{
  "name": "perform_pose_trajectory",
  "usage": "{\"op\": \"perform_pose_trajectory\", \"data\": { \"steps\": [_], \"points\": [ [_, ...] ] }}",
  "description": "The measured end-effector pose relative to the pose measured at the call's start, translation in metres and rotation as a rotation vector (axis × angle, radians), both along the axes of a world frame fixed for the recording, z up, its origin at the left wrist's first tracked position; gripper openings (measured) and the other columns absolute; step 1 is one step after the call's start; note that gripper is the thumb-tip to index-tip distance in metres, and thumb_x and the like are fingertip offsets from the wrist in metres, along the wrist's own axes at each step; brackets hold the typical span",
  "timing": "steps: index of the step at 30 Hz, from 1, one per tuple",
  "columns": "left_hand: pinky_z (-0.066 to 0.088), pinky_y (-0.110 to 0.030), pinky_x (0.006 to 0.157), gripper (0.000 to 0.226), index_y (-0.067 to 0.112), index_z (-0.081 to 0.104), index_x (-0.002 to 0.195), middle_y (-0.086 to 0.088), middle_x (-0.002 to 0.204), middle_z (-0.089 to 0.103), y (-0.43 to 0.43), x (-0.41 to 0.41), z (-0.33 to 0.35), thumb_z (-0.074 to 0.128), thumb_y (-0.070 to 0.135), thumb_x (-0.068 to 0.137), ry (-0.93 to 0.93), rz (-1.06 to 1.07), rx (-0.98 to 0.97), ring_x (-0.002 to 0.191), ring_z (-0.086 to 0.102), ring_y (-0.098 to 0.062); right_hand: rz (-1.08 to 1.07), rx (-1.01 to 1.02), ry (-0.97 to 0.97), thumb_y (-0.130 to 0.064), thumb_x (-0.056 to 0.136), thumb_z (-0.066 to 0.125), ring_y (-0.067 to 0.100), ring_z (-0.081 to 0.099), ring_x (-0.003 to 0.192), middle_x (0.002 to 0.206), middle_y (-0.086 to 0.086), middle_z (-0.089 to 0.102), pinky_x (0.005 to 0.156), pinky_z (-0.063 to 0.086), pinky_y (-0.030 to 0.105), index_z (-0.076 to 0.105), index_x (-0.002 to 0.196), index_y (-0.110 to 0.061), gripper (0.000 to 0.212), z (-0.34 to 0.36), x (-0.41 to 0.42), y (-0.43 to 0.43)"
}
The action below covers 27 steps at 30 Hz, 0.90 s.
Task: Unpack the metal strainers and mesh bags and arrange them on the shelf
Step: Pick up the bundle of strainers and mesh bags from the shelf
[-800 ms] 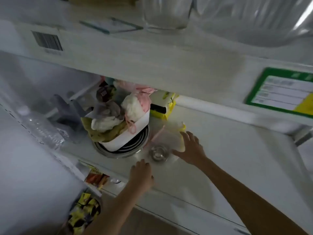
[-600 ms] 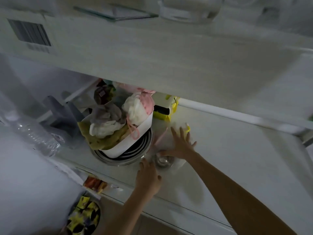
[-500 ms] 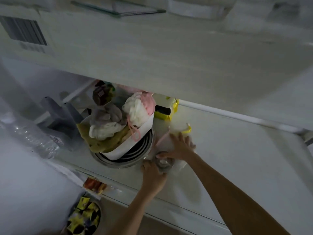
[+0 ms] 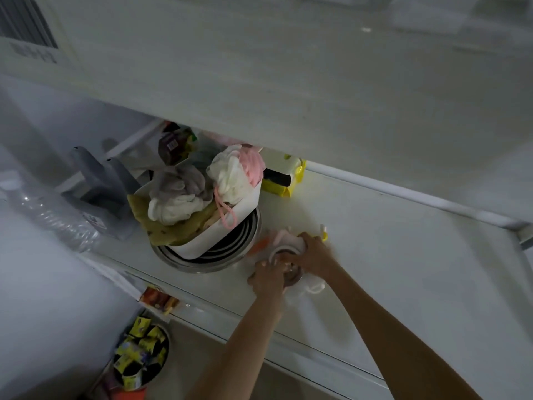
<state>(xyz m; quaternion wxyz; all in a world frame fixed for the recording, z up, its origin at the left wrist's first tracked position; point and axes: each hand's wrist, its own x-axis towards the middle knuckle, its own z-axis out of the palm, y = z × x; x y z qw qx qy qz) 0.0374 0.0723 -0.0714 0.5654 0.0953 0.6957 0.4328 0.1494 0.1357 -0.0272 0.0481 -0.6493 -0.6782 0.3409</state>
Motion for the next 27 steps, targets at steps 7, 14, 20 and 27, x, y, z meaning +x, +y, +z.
{"op": "perform_pose_trajectory", "data": {
  "steps": [7, 14, 20, 27],
  "points": [
    [0.043, -0.016, 0.039, 0.008, -0.001, 0.062, 0.091, -0.009, 0.063, 0.059, -0.023, 0.006, 0.042, 0.063, 0.001, 0.083, -0.080, -0.138, 0.253, 0.044, 0.059, -0.011, -0.198, -0.027, 0.381, -0.033, 0.075, 0.077, 0.032, 0.065, 0.088, 0.093, 0.016, 0.069, 0.076, 0.052, 0.041, 0.060, 0.099, -0.012, 0.036, -0.001, 0.007, -0.023],
    [0.058, -0.041, 0.077, 0.065, 0.013, 0.057, 0.126, -0.021, 0.118, 0.065, -0.034, -0.007, 0.029, 0.085, 0.015, 0.068, -0.164, -0.175, 0.510, 0.101, 0.066, -0.032, -0.334, -0.104, 0.672, -0.026, 0.074, 0.079, 0.024, 0.065, 0.078, 0.088, 0.014, 0.069, 0.074, 0.055, 0.040, 0.062, 0.102, -0.004, 0.039, 0.003, 0.010, -0.039],
    [0.053, -0.052, 0.094, 0.076, 0.004, 0.057, 0.128, -0.023, 0.117, 0.068, -0.044, 0.016, 0.029, 0.087, 0.035, 0.065, -0.272, -0.047, 0.431, 0.105, 0.068, -0.036, -0.477, -0.118, 0.853, -0.053, 0.062, 0.079, 0.030, 0.071, 0.092, 0.100, 0.016, 0.074, 0.086, 0.059, 0.048, 0.063, 0.106, -0.011, 0.063, 0.000, 0.009, -0.061],
    [0.038, -0.057, 0.108, 0.062, -0.006, 0.055, 0.129, -0.031, 0.129, 0.059, -0.051, 0.039, 0.043, 0.079, 0.019, 0.077, -0.650, -0.066, 0.441, 0.122, 0.056, -0.041, -0.699, -0.184, 0.835, -0.089, 0.061, 0.049, 0.033, 0.054, 0.120, 0.132, 0.012, 0.057, 0.105, 0.042, 0.056, 0.055, 0.127, -0.022, 0.093, -0.021, 0.046, -0.067]
  ]
}}
